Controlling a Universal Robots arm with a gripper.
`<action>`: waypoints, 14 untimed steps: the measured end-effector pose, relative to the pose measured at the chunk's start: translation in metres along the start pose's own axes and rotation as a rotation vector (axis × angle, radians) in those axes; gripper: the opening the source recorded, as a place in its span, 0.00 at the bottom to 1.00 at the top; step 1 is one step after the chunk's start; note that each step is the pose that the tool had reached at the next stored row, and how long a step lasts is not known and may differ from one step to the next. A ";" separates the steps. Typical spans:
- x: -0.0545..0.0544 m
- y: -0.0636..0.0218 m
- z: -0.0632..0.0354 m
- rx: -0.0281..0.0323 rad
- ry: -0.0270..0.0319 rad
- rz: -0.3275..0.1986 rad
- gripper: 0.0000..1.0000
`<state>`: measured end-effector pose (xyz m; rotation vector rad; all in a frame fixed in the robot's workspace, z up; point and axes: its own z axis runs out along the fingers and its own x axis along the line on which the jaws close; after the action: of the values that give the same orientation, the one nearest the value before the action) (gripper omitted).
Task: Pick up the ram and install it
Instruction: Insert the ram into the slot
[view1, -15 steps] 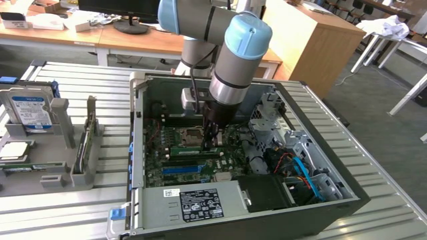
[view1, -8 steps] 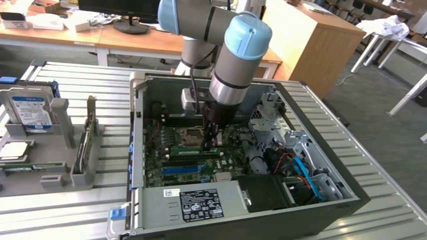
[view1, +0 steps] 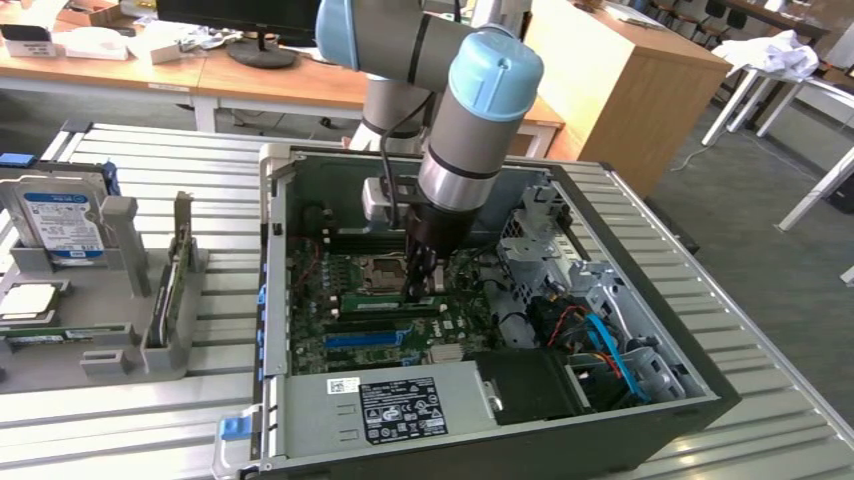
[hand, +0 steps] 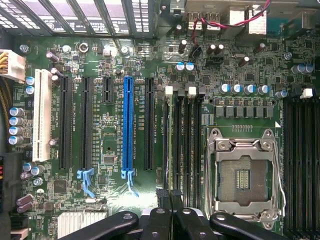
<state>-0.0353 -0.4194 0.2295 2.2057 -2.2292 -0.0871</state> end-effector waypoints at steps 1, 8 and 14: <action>0.000 0.0000 0.0000 0.0000 -0.0001 0.000 0.12; 0.000 -0.0001 -0.0018 0.0001 -0.0002 0.000 0.12; 0.000 -0.0001 -0.0019 0.0000 -0.0001 -0.001 0.12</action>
<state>-0.0352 -0.4194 0.2314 2.2073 -2.2278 -0.0872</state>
